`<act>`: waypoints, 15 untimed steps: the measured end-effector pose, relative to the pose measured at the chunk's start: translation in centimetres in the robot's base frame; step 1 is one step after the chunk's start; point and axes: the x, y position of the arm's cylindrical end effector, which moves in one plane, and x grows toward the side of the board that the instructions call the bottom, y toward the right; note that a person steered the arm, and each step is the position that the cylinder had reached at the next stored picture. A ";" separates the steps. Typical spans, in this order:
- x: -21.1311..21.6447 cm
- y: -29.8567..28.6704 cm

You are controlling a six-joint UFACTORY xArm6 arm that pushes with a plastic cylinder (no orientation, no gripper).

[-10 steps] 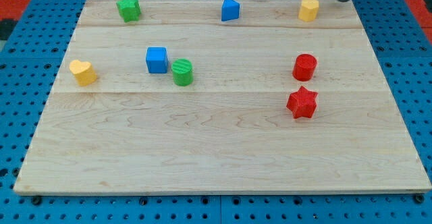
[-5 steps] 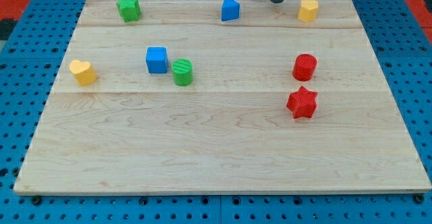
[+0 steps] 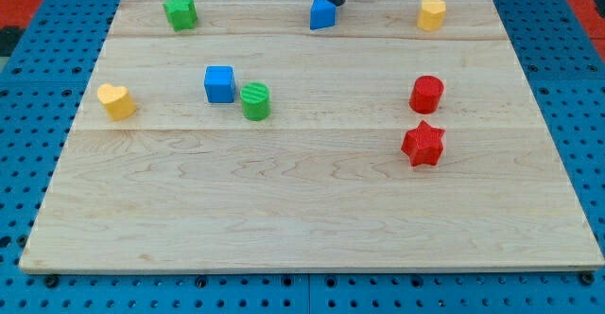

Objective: Move the blue triangle diagonal to the blue cube

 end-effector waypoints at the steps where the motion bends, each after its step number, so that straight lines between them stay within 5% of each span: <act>1: 0.1 -2.7; 3: 8.6 -1.3; 4: 12.3 6.3; 5: 14.6 6.0; 7: 6.7 -14.2; 8: 7.4 -6.4; 9: 15.2 3.3; 10: 17.3 3.5; 12: 8.1 -16.0; 14: 8.4 -15.1; 15: 7.3 -10.2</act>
